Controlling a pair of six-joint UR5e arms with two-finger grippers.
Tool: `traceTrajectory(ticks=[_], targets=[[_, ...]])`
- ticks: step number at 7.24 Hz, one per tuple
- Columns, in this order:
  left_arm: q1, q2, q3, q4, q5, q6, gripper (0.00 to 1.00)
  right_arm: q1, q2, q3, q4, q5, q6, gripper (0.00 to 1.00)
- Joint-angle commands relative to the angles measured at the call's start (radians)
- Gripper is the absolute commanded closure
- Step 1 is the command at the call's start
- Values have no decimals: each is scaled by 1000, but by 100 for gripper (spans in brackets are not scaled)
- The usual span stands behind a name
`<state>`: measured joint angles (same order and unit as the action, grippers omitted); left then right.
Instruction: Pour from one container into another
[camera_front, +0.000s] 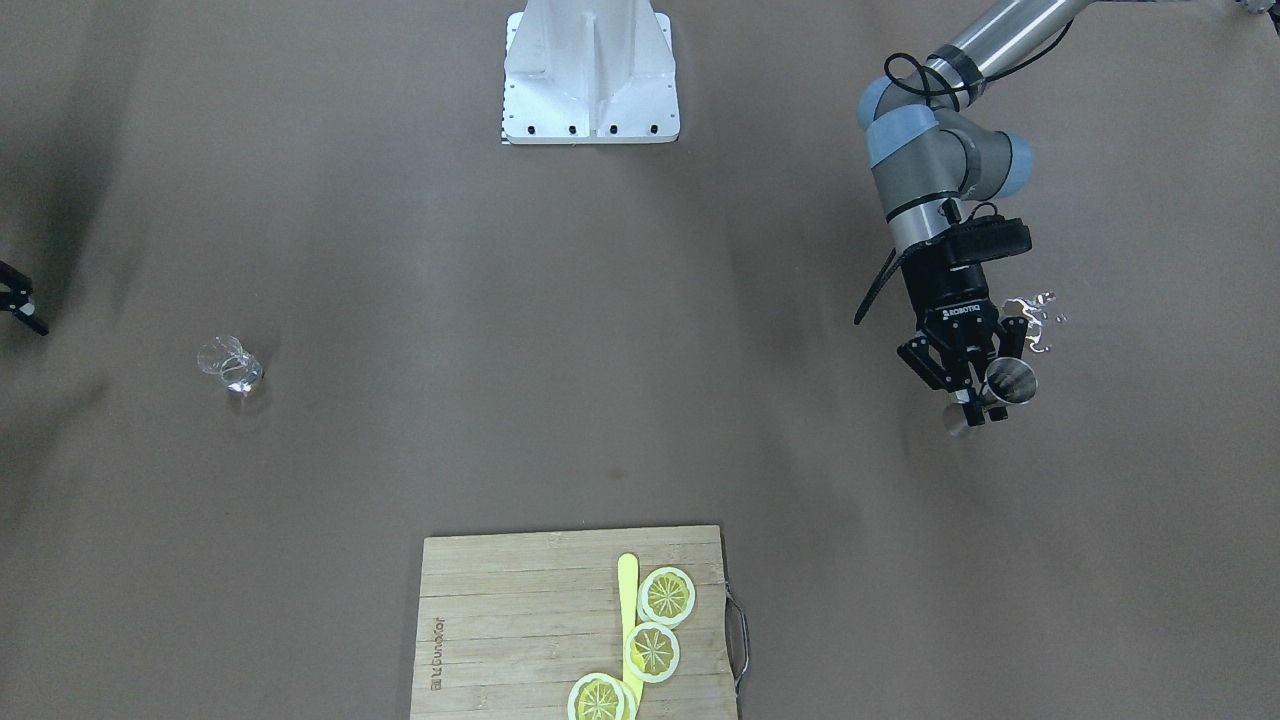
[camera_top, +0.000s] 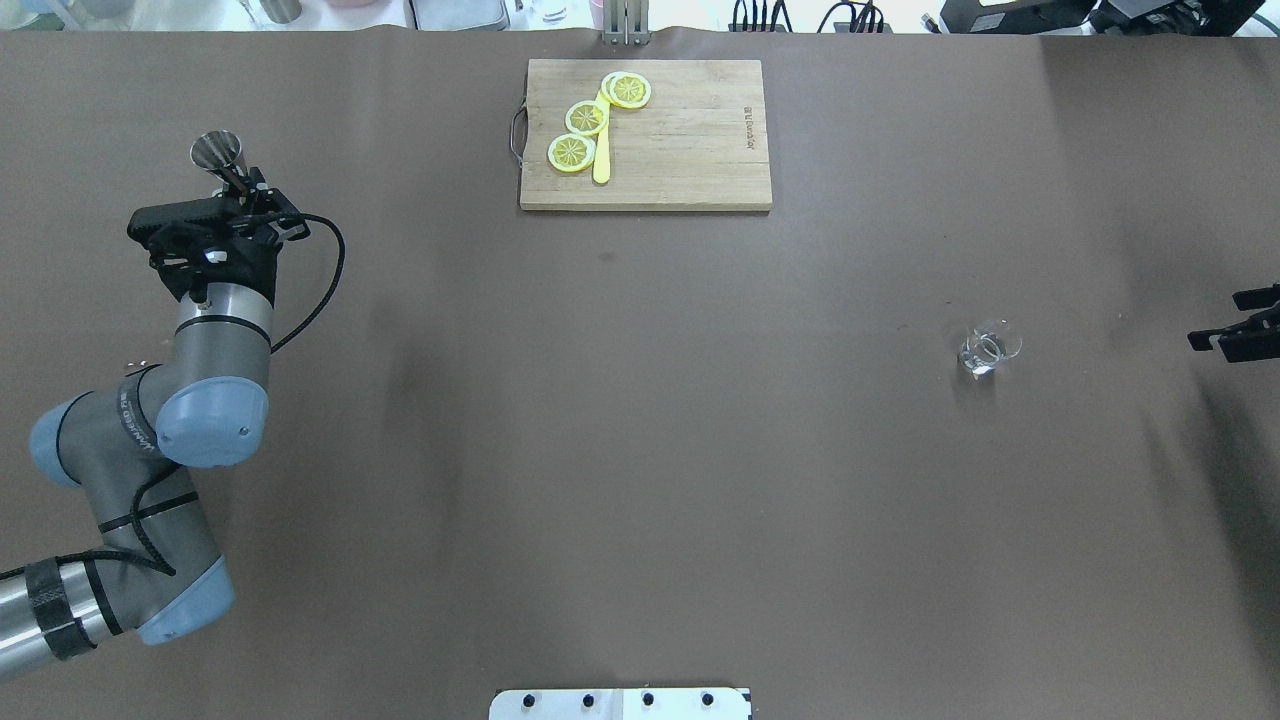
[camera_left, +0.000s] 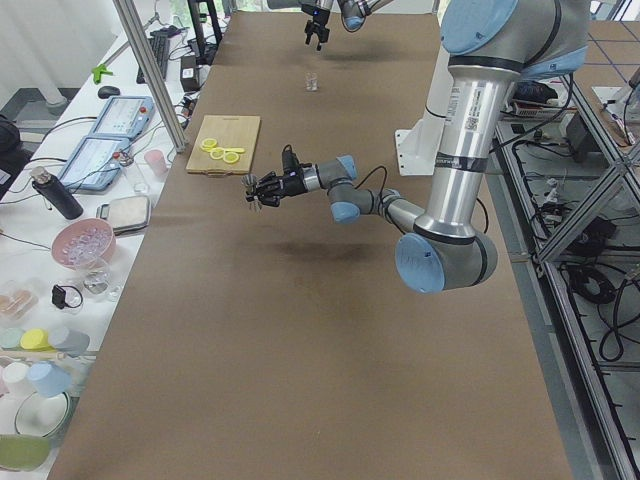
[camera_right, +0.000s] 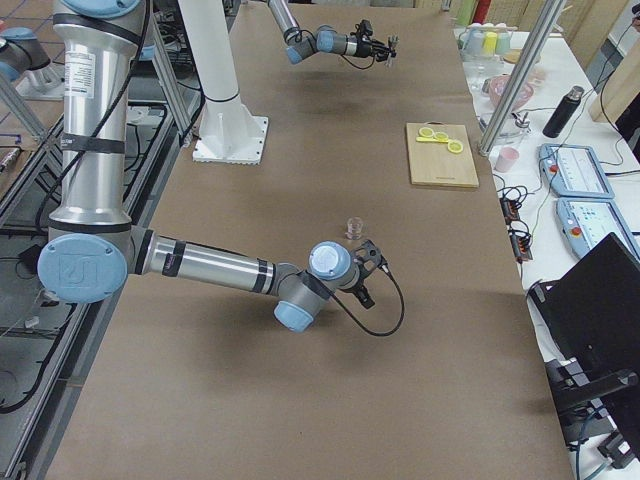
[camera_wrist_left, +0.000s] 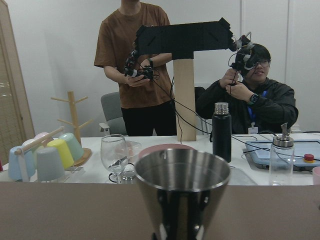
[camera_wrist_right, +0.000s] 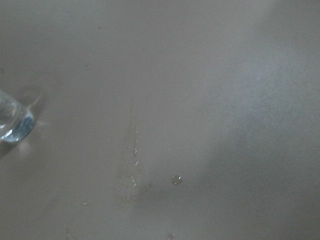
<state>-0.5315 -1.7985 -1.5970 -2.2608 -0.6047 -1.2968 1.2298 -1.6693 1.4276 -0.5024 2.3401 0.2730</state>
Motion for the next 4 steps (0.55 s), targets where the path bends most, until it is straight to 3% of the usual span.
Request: traceTrajectory(ticks=[1, 2, 3, 4], targets=[[-18, -1, -1, 178, 9, -167, 100, 51, -4, 251, -603, 22, -2, 0], [-18, -1, -1, 267, 26, -285, 100, 56, 6, 368, -888, 1, -2, 0], [-18, 2, 0, 361, 28, -403, 100, 60, -3, 411, -1006, -27, -3, 0], [-18, 4, 2, 473, 35, -517, 100, 60, -44, 410, -1018, -28, -3, 0]])
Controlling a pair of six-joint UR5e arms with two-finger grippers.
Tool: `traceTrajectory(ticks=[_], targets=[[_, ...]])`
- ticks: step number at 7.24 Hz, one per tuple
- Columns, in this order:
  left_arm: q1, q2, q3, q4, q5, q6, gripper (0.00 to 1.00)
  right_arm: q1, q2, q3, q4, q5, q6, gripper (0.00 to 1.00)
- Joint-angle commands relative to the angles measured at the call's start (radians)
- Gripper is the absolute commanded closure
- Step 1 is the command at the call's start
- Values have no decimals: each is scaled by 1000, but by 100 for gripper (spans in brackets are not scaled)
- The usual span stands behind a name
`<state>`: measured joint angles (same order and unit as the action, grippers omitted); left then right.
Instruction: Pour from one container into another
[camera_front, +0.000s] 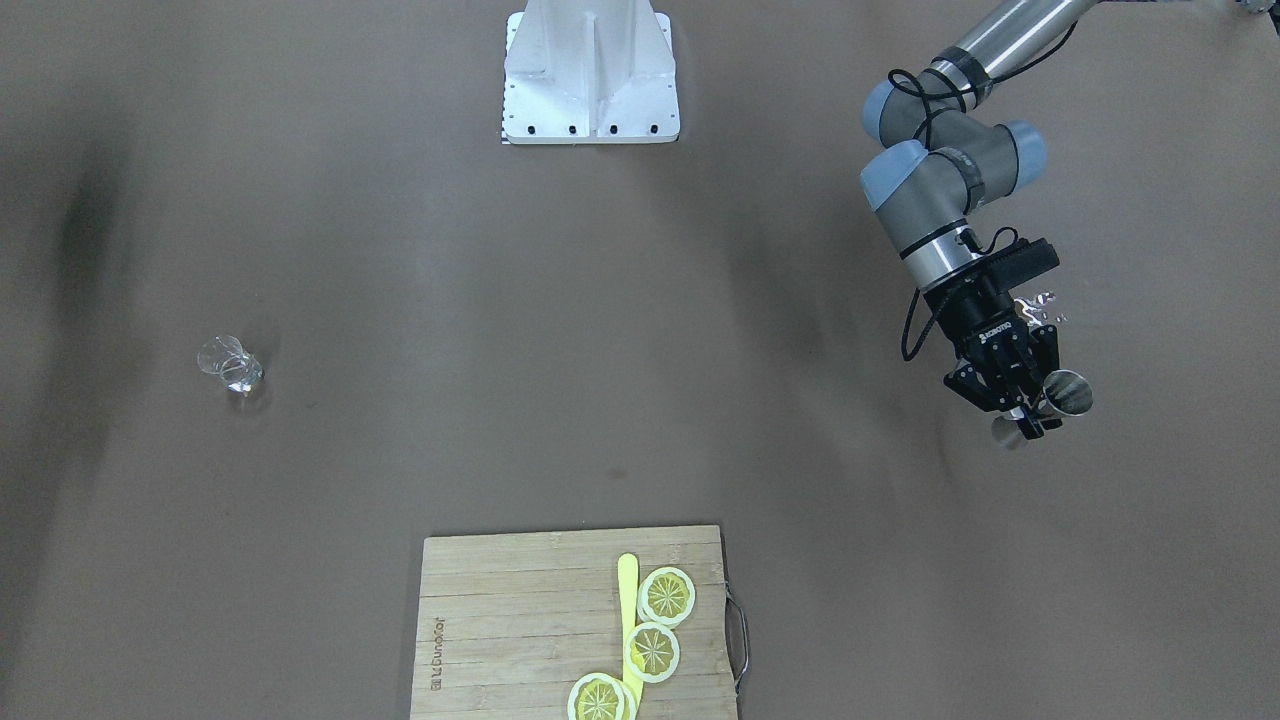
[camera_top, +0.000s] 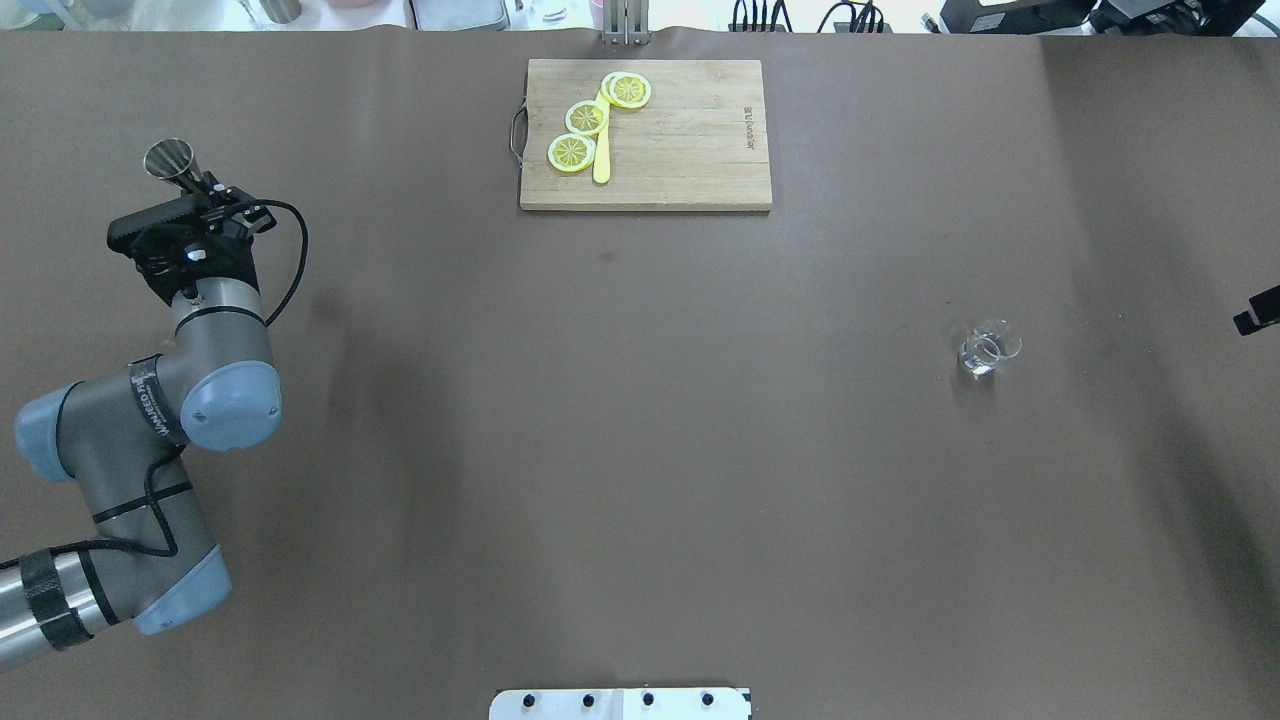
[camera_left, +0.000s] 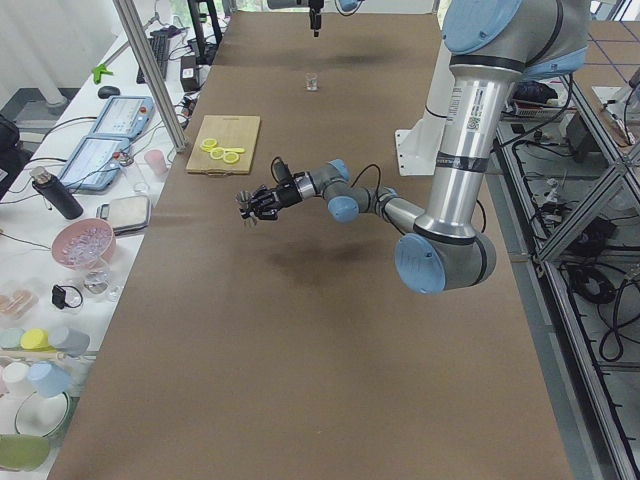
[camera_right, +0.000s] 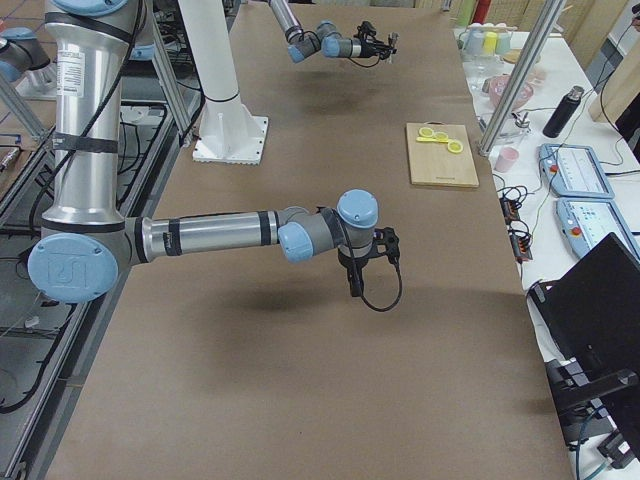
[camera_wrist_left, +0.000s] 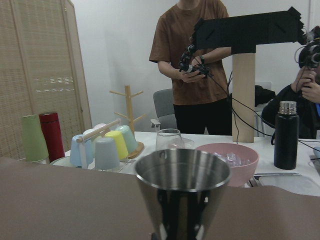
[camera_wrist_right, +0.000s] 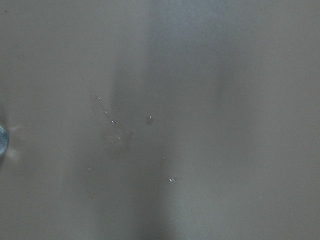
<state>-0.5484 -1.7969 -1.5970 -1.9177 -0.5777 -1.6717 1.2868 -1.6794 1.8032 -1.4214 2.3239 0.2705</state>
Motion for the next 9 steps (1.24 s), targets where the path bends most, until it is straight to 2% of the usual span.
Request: traceTrajectory(ticks=[1, 2, 4, 5, 7, 9], targets=[[1, 2, 3, 225, 10, -239, 100, 15, -60, 33, -96, -12, -1, 0], [4, -1, 5, 288, 9, -296, 100, 32, -63, 30, -97, -17, -2, 0], [13, -12, 47, 299, 9, -333, 100, 151, -126, 19, -91, -8, -11, 0], [13, -37, 101, 296, 9, -365, 100, 199, -132, 28, -88, 17, -14, 0], [15, -77, 143, 290, 7, -367, 100, 274, -132, 36, -82, 12, -17, 0], [15, -82, 131, 278, 4, -332, 100, 273, -131, 35, -82, 11, -19, 0]])
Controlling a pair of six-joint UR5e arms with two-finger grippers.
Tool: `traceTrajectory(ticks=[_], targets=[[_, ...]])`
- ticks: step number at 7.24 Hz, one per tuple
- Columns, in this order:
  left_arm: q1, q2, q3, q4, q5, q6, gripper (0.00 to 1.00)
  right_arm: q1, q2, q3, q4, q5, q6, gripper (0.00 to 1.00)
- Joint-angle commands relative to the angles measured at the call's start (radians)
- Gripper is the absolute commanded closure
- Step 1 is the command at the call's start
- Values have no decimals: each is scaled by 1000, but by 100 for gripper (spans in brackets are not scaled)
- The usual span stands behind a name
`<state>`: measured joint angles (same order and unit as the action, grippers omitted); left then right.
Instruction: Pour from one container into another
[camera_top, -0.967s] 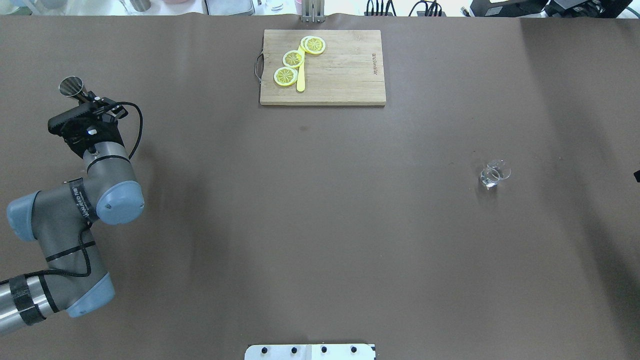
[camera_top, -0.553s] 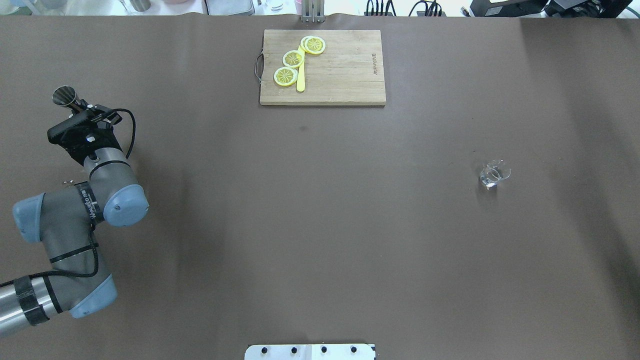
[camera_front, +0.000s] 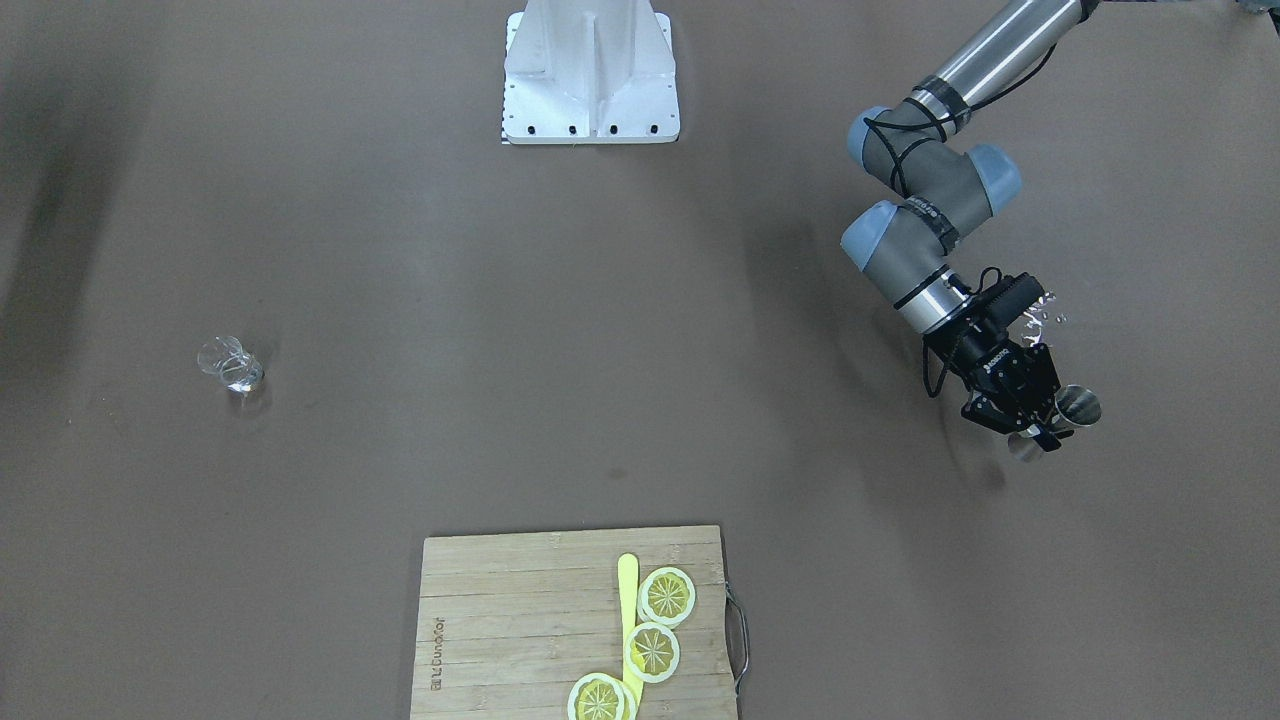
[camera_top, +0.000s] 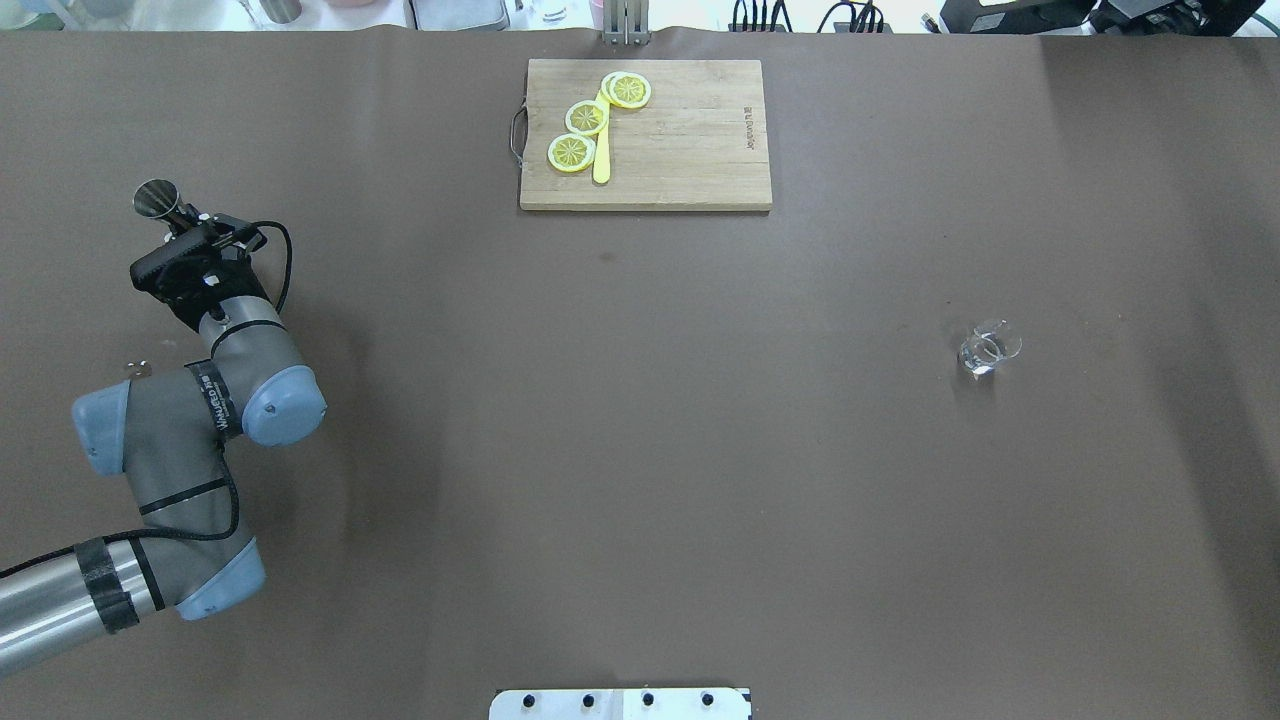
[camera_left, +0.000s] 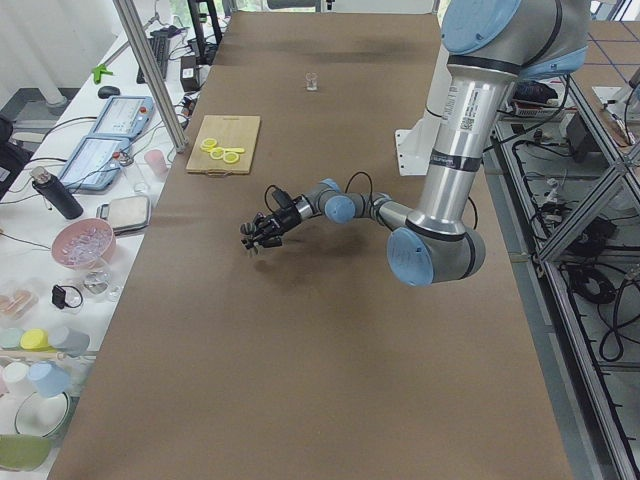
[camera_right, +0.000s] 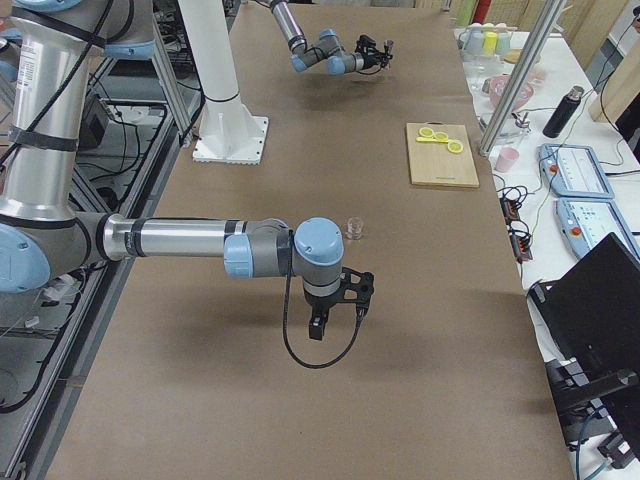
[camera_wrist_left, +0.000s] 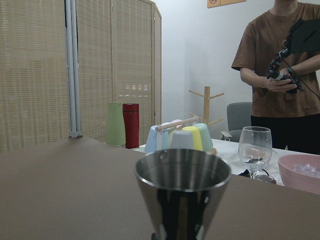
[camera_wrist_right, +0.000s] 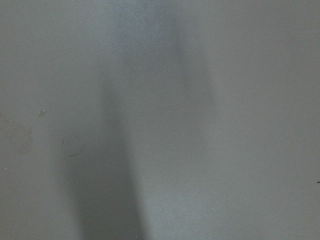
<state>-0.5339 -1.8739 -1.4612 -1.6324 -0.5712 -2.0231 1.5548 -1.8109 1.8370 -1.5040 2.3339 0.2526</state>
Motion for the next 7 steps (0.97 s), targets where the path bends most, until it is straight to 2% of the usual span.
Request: traceTrajectory(ticks=[1, 3, 5, 7], targets=[[-1, -5, -4, -35, -4, 44, 100, 5, 1, 2, 1, 7, -3, 0], [-1, 2, 10, -128, -3, 104, 100, 7, -45, 45, -2, -5, -86, 0], [-3, 7, 7, -132, 1, 107, 100, 5, -35, 4, -1, -16, -270, 0], [-11, 12, -2, -151, 1, 141, 100, 5, -39, -8, -2, -10, -296, 0]])
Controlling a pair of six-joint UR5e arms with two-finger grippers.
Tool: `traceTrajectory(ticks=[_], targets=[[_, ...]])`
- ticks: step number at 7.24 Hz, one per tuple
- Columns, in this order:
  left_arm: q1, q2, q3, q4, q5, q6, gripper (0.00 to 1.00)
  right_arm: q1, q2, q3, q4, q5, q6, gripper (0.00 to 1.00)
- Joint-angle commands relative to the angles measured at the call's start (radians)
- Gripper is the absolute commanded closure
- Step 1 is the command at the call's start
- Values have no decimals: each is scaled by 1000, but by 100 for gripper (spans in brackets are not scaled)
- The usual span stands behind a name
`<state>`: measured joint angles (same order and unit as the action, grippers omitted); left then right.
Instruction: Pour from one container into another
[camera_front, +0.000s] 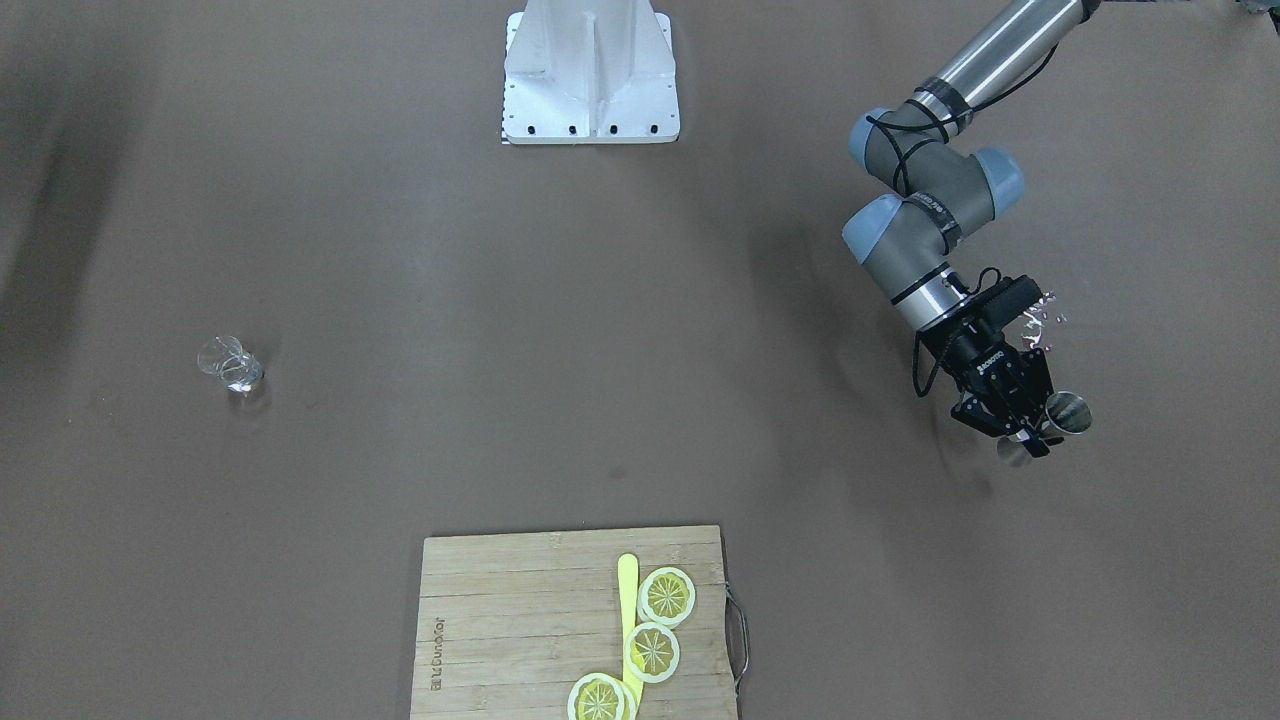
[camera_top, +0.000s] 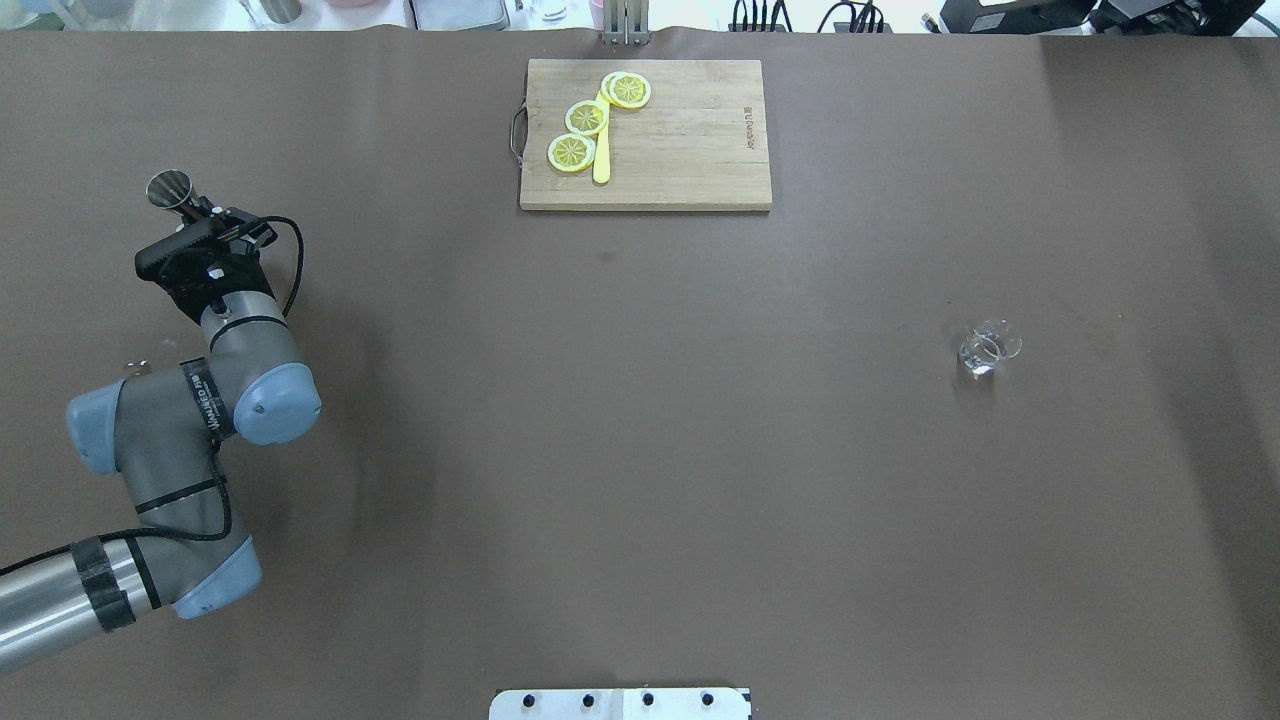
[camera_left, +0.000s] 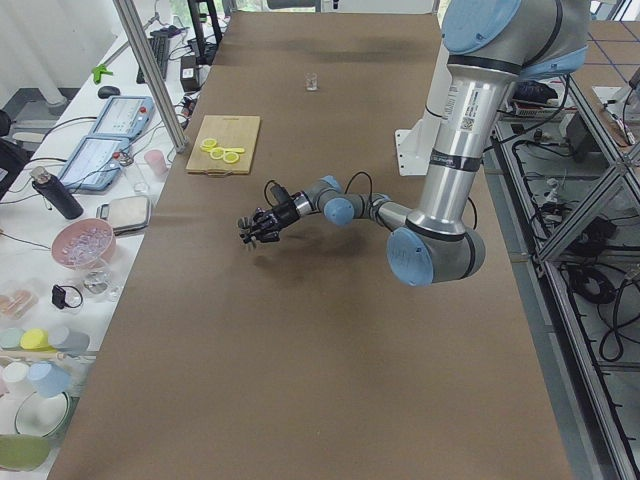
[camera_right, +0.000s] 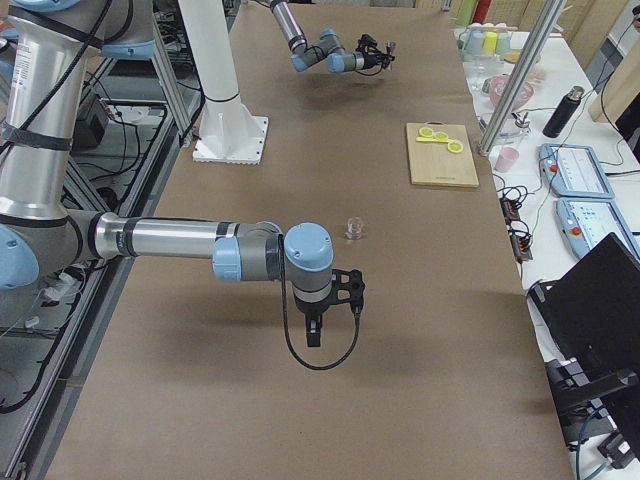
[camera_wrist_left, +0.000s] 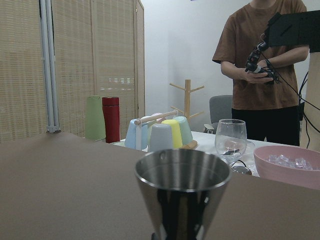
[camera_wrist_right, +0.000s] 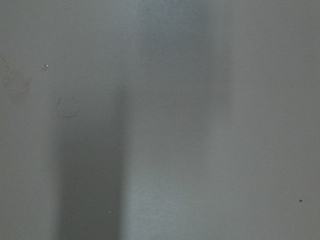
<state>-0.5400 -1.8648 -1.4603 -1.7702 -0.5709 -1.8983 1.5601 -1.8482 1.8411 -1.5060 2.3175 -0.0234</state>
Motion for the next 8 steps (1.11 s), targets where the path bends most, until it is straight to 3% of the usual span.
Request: traceTrajectory(ticks=[1, 8], targets=[[-8, 16, -5, -15, -1, 18, 100, 0, 6, 4, 1, 9, -21, 0], [1, 45, 34, -68, -9, -51, 100, 3, -19, -26, -14, 26, -23, 0]])
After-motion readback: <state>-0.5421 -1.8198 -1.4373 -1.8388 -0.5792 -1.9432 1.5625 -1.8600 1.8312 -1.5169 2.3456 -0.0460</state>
